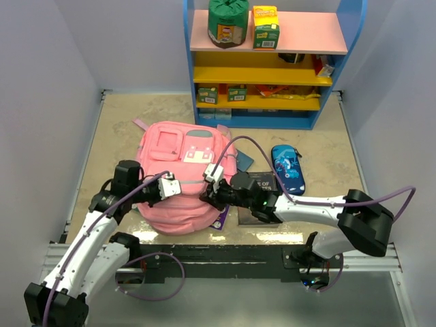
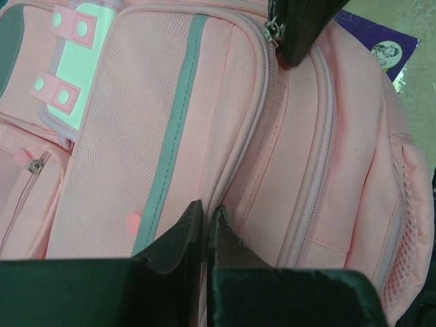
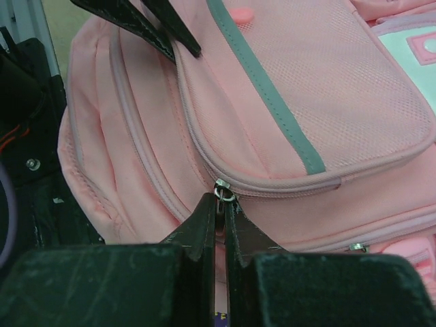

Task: Pack the student bag
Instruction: Unzip the student bag at the center of the board.

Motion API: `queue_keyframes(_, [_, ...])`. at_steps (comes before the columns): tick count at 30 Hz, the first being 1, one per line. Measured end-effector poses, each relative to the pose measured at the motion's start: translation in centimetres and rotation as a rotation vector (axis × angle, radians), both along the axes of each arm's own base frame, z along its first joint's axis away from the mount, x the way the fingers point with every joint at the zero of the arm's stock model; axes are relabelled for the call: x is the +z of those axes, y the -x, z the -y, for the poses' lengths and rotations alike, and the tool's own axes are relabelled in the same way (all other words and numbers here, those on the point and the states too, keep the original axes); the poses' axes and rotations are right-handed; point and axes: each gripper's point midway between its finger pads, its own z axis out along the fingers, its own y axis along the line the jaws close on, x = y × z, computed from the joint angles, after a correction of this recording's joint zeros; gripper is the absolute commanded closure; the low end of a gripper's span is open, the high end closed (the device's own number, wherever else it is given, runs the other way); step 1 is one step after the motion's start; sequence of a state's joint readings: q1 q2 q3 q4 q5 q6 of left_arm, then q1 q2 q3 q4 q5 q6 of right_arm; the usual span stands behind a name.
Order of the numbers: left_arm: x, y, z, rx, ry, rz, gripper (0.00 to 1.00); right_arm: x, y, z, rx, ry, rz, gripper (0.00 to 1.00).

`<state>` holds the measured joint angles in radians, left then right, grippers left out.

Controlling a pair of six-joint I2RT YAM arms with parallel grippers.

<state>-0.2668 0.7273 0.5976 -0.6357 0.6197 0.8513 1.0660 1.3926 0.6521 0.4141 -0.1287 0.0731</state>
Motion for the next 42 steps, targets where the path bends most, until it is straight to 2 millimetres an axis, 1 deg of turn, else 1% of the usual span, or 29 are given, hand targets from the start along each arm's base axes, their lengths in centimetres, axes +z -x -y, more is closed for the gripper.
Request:
queue_keyframes(2, [0.0,0.0,0.2,0.014,0.008,-0.015,1.0,0.1,0.4,-0.6,-0.006,0.001,-0.024,1.0])
queue_keyframes(4, [-0.2,-0.1,0.2,0.041,0.008,-0.041,1.0,-0.3,0.7,-1.4,-0.02,0.017,-0.059,1.0])
queue_keyframes(8, [-0.7,-0.6,-0.2,0.108,-0.015,-0.095,1.0,-2.8,0.6,-2.9,-0.06,0.079,-0.151,1.0])
queue_keyframes(10, [-0.8,-0.8,-0.2,0.127,-0.019,-0.112,1.0,-3.5,0.5,-3.2,-0.085,0.089,-0.178,1.0])
queue_keyframes(11, [-0.9,-0.8,-0.3,0.134,-0.018,-0.118,0.95,-3.5,0.4,-3.2,-0.098,0.088,-0.184,1.0])
queue_keyframes(12, [-0.8,-0.8,-0.2,0.137,-0.015,-0.119,0.82,-3.4,0.4,-3.2,-0.114,0.081,-0.19,1.0])
queue_keyframes(13, [-0.7,-0.9,-0.2,0.141,-0.011,-0.12,0.67,-3.2,0.3,-3.1,-0.133,0.077,-0.191,1.0])
queue_keyframes(14, [-0.6,-0.9,-0.2,0.144,-0.006,-0.12,0.43,-3.1,0.2,-3.0,-0.147,0.074,-0.194,1.0])
queue_keyframes(15, [-0.2,-0.9,0.0,0.144,0.006,-0.121,0.37,-2.9,0.0,-2.9,-0.168,0.07,-0.195,1.0])
queue_keyframes(16, [0.4,-1.0,0.3,0.135,0.018,-0.112,0.32,-2.7,-0.1,-2.9,-0.186,0.062,-0.193,1.0])
queue_keyframes(17, [1.2,-1.2,0.6,0.122,0.033,-0.098,0.26,-2.4,-0.1,-2.9,-0.197,0.055,-0.194,1.0])
queue_keyframes(20, [4.9,-2.2,1.3,0.092,0.067,-0.005,0.18,-1.5,-0.4,-2.7,-0.227,0.029,-0.192,1.0])
queue_keyframes(22, [6.6,-2.8,1.2,0.084,0.068,0.05,0.16,-1.3,-0.6,-2.6,-0.24,0.021,-0.198,1.0])
queue_keyframes(24, [7.1,-3.3,0.4,0.079,0.039,0.088,0.15,-1.4,-0.7,-2.6,-0.247,0.02,-0.204,1.0])
queue_keyframes(25, [7.0,-3.5,-0.4,0.084,0.015,0.094,0.15,-1.5,-0.8,-2.5,-0.251,0.022,-0.208,1.0])
queue_keyframes(28, [5.6,-4.1,-3.4,0.087,-0.091,0.074,0.15,-1.7,-1.0,-2.2,-0.261,0.029,-0.214,1.0])
queue_keyframes(31, [3.4,-4.6,-6.4,0.075,-0.192,0.016,0.15,-1.9,-1.5,-1.8,-0.278,0.038,-0.22,1.0])
queue_keyframes(33, [2.1,-4.5,-7.7,0.045,-0.234,-0.03,0.15,-2.0,-2.0,-1.4,-0.292,0.042,-0.225,1.0])
queue_keyframes(35, [1.5,-4.2,-8.9,-0.004,-0.26,-0.072,0.14,-2.1,-2.6,-1.0,-0.308,0.043,-0.229,1.0])
queue_keyframes(38, [1.5,-4.3,-9.6,-0.065,-0.269,-0.078,0.14,-2.2,-3.3,-0.6,-0.32,0.044,-0.236,1.0])
queue_keyframes(42, [1.7,-3.9,-9.1,-0.156,-0.275,-0.032,0.13,-2.2,-3.9,-0.2,-0.322,0.042,-0.245,1.0])
